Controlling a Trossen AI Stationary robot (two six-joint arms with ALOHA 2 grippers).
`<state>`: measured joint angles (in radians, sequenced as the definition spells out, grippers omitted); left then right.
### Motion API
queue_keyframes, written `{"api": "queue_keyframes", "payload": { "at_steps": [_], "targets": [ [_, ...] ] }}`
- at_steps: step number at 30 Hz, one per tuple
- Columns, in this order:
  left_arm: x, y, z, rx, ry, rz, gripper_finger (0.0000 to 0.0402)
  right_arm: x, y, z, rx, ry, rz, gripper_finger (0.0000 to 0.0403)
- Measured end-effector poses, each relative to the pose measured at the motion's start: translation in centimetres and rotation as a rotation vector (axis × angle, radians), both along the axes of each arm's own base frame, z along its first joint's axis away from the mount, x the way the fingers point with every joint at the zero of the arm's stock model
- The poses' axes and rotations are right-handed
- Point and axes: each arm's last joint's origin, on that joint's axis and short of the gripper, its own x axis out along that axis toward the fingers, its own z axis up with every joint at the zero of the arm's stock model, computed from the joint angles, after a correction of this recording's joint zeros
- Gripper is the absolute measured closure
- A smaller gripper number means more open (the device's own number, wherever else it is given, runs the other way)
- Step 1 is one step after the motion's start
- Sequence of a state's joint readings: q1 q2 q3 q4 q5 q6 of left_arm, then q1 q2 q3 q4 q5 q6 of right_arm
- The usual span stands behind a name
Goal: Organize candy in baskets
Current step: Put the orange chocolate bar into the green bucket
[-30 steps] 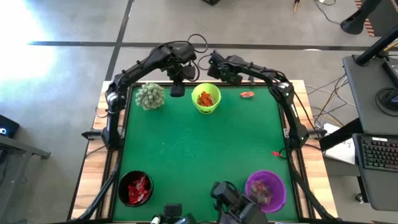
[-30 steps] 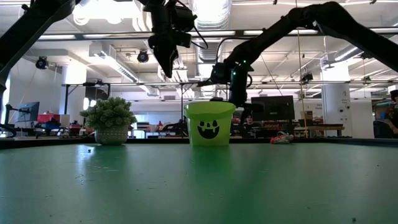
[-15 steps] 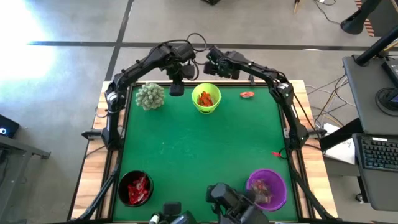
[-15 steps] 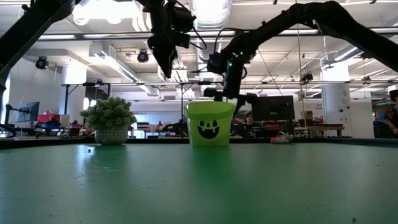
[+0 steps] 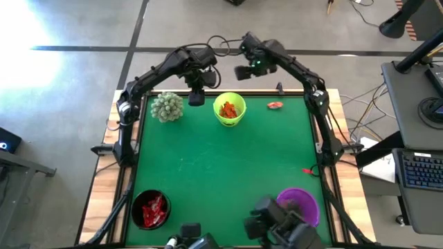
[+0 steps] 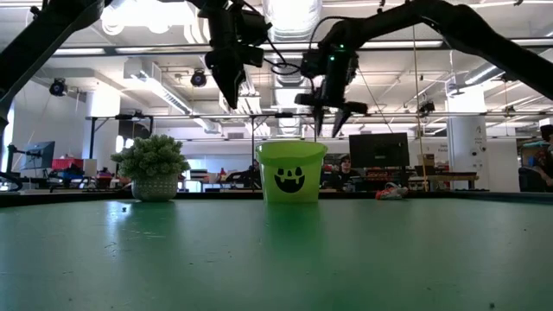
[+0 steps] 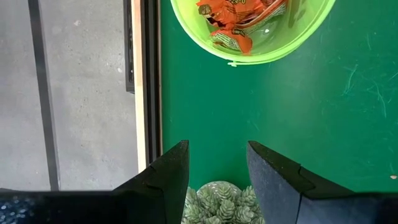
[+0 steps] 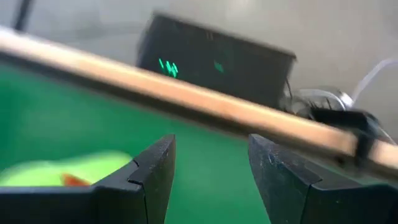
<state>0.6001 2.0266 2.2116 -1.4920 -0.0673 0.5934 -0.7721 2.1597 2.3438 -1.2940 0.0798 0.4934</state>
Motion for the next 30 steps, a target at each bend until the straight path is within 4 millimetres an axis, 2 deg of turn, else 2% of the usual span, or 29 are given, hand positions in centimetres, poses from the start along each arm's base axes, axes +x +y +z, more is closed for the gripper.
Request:
{"api": "queue_keyframes", "payload": {
  "at_steps": [8, 14, 23, 30],
  "targets": [
    [0.0, 0.0, 0.0, 0.002, -0.003, 0.001, 0.0258, -5.3, -0.6, 0.5, 0.189, 0.184, 0.129, 0.0209],
    [0.0, 0.0, 0.0, 0.002, -0.003, 0.0, 0.0258, -6.8, -1.8, 1.0, 0.207, 0.092, 0.268, 0.0209],
    [0.0, 0.1, 0.0, 0.003, -0.004, 0.002, 0.0258, -10.9, -4.4, 1.0, 0.161, 0.136, 0.434, 0.0209],
    [-0.1, 0.2, 0.0, 0.004, -0.006, 0.006, 0.0258, -12.7, -5.3, 1.2, 0.123, 0.166, 0.559, 0.0209]
  ]
}}
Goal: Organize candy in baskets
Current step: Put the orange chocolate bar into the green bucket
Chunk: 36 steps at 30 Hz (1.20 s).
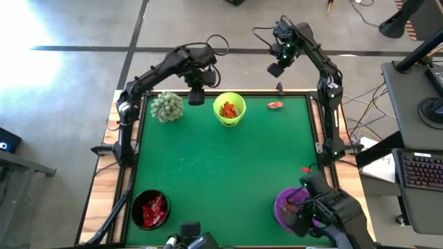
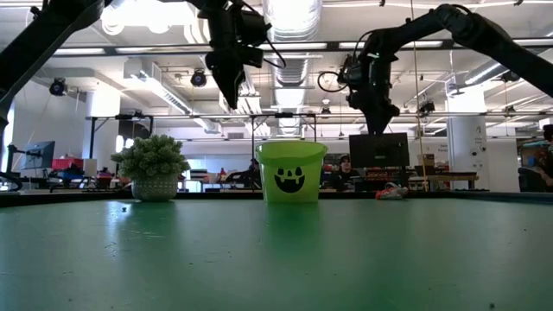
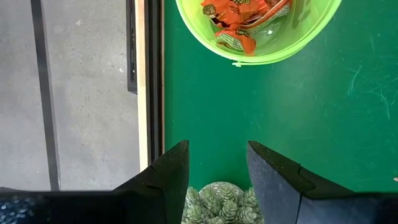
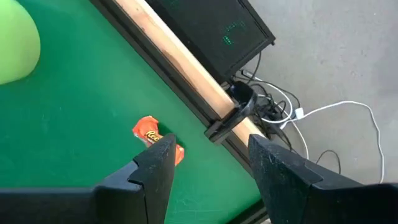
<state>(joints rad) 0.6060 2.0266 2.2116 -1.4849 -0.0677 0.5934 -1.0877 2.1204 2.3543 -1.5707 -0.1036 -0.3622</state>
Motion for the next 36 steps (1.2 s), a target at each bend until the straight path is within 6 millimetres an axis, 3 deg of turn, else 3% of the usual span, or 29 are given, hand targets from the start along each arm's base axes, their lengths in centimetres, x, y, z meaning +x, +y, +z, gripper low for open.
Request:
{"api": "queue_keyframes", "payload": {
  "at_steps": [11, 17, 24, 36],
  "targets": [
    [-0.1, 0.1, 0.0, 0.002, -0.003, 0.004, 0.0258, 1.2, 0.7, -0.1, 0.054, -0.041, -0.16, 0.0209],
    [-0.1, 0.3, 0.0, 0.002, -0.003, 0.008, 0.0258, 2.2, 1.3, -1.2, 0.107, -0.023, -0.223, 0.0209],
    [-0.1, 0.3, 0.0, 0.002, -0.003, 0.008, 0.0258, 3.7, 2.5, -3.2, 0.175, 0.033, -0.19, 0.0209],
    [-0.2, 0.5, 0.0, 0.006, -0.009, 0.013, 0.0258, 5.4, 3.8, -3.7, 0.191, 0.055, -0.198, 0.0209]
  ]
}}
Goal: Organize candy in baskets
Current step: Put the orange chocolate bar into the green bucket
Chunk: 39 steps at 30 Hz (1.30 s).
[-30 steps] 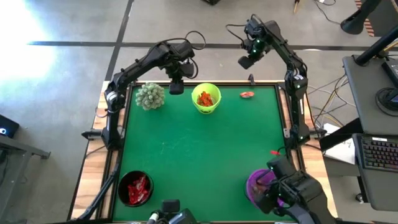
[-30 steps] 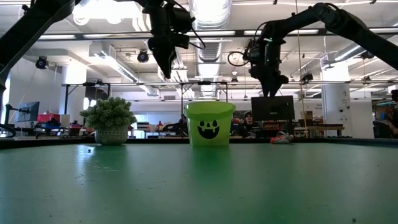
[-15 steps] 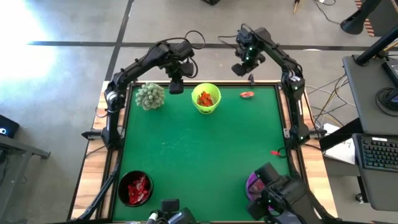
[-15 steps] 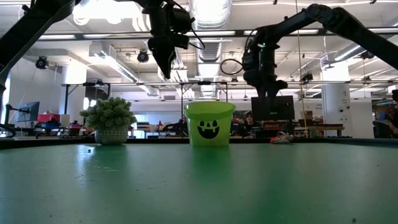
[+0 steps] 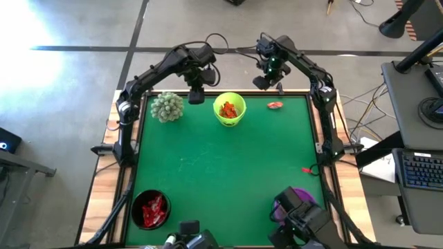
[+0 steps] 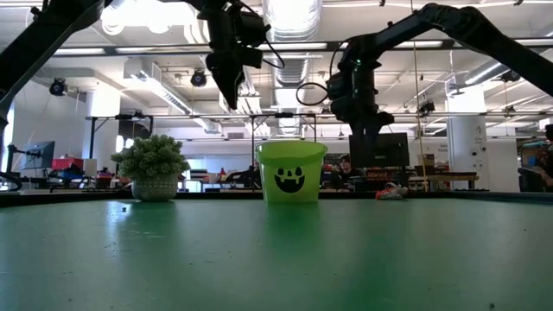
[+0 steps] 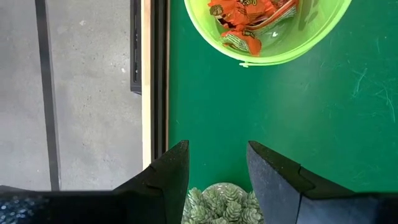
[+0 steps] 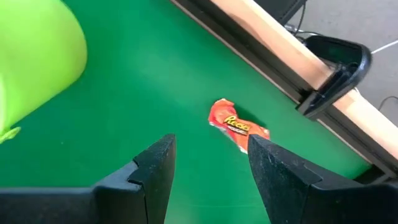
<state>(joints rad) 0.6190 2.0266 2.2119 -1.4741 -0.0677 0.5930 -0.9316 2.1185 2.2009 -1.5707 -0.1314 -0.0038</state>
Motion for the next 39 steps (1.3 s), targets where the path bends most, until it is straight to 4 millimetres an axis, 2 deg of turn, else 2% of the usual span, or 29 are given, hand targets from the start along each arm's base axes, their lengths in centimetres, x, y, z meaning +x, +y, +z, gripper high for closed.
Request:
{"api": "queue_keyframes", "payload": {
  "at_steps": [7, 17, 21, 28, 33, 39],
  "targets": [
    [0.0, 0.1, 0.0, 0.0, 0.0, 0.002, 0.0258, -1.0, -0.9, -0.2, -0.025, 0.029, 0.051, 0.0209],
    [-0.1, 0.1, 0.0, 0.001, -0.001, 0.003, 0.0258, -1.9, -2.6, -2.8, 0.051, 0.025, 0.031, 0.0209],
    [-0.1, 0.1, 0.0, 0.001, -0.001, 0.003, 0.0258, -1.7, -2.5, -3.0, 0.085, -0.016, 0.035, 0.0209],
    [-0.1, 0.2, 0.0, 0.001, -0.001, 0.005, 0.0258, -1.9, -2.1, -4.5, 0.146, 0.024, -0.022, 0.0209],
    [-0.1, 0.2, 0.0, 0.0, -0.001, 0.005, 0.0258, -1.5, -1.3, -5.7, 0.185, 0.061, 0.018, 0.0209],
    [-0.1, 0.2, 0.0, 0.001, -0.001, 0.005, 0.0258, -1.1, -0.6, -6.2, 0.173, 0.112, 0.074, 0.0209]
  ]
}}
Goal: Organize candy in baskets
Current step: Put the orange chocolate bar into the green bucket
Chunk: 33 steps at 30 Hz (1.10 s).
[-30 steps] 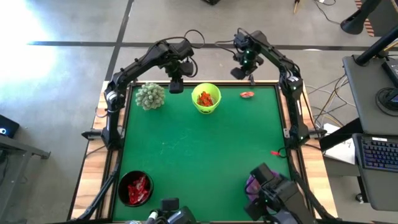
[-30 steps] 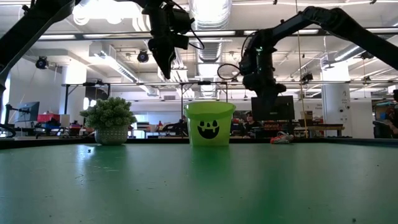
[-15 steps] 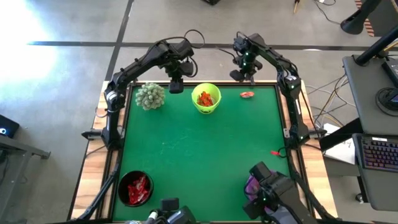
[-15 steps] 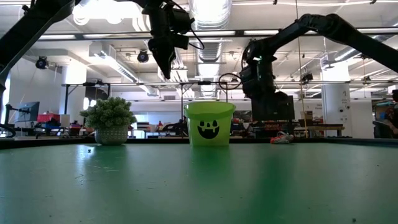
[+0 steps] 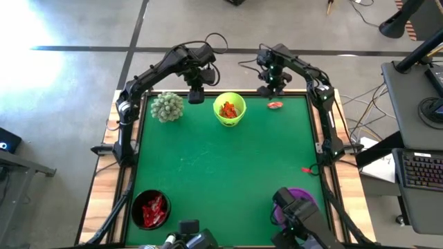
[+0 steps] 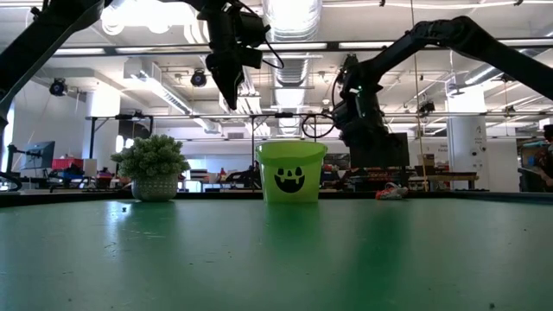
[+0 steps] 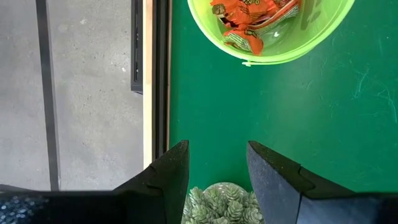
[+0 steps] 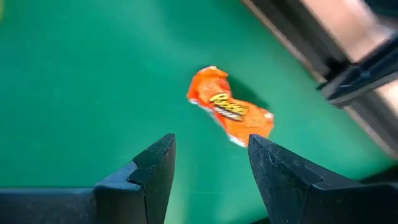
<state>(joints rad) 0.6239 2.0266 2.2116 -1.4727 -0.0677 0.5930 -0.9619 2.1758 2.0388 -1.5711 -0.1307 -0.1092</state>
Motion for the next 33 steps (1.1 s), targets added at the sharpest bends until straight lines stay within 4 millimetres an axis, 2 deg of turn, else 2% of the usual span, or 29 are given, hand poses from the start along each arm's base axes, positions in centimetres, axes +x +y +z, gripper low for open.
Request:
{"api": "queue_keyframes", "payload": {
  "at_steps": [12, 33],
  "targets": [
    [0.0, 0.0, 0.0, 0.001, -0.002, 0.0, 0.0258, 0.2, 0.3, 0.1, -0.015, 0.017, 0.03, 0.0209],
    [0.1, 0.1, 0.0, 0.006, -0.015, 0.006, 0.0258, -0.6, 1.4, -2.9, 0.097, 0.081, 0.076, 0.0209]
  ]
}}
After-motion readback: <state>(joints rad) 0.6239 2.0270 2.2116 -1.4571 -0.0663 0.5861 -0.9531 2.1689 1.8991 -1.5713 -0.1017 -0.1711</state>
